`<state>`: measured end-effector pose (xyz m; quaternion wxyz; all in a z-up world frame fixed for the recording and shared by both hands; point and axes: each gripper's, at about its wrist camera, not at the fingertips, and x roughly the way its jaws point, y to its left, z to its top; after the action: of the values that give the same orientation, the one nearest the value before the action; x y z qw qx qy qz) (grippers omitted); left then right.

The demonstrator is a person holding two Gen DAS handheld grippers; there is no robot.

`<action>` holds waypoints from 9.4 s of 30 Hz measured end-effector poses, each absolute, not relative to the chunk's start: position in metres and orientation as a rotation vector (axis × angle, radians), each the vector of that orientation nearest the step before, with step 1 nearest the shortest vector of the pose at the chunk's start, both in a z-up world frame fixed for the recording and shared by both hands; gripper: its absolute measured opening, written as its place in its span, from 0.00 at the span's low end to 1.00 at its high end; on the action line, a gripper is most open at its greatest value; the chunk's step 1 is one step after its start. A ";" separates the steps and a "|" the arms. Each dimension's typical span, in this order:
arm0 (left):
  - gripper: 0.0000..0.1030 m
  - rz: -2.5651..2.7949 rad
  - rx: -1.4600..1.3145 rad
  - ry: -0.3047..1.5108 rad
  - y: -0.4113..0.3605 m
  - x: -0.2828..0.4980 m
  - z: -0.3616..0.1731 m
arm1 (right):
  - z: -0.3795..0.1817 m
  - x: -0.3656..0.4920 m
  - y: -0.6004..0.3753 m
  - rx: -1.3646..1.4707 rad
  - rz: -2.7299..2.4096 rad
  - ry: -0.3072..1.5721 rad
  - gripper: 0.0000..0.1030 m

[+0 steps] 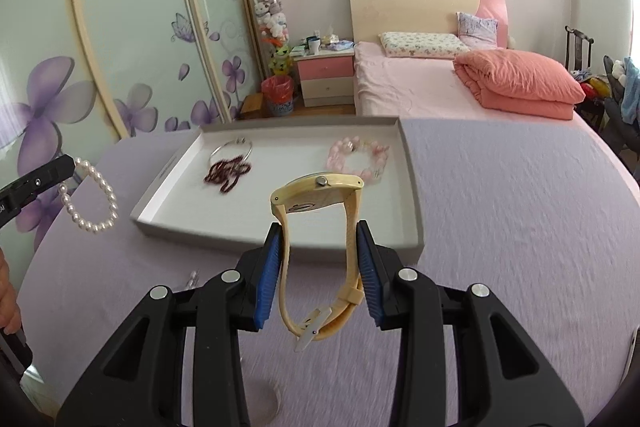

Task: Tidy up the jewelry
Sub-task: 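Carry the watch and pearl bracelet over the tray with both tools, then lower the watch and pearl bracelet into the tray and open both tools, then withdraw both tools and move the right tool to the silver cuff bangle, then grasp the silver cuff bangle with the right tool while the left tool grasps the silver dangle earring, then carry the bangle and earring over the tray and open the left tool, then lower the silver cuff bangle into the tray and open the right tool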

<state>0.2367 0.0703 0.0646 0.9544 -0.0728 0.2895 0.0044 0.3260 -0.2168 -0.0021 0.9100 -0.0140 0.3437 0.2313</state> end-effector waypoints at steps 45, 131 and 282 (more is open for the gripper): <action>0.70 0.132 -0.224 0.648 0.115 0.346 0.000 | -0.045 0.449 -0.178 -0.006 0.370 0.795 0.37; 0.81 0.106 -0.154 0.765 0.056 0.192 -0.026 | -0.079 0.224 -0.193 -0.106 0.363 0.860 0.65; 0.56 0.073 -0.267 0.683 0.110 0.328 0.010 | -0.053 0.416 -0.131 -0.178 0.453 0.737 0.66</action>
<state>0.3276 0.1101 0.0097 0.9329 -0.1305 0.3336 0.0356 0.4162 -0.1307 -0.0533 0.9040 -0.0862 0.3566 0.2194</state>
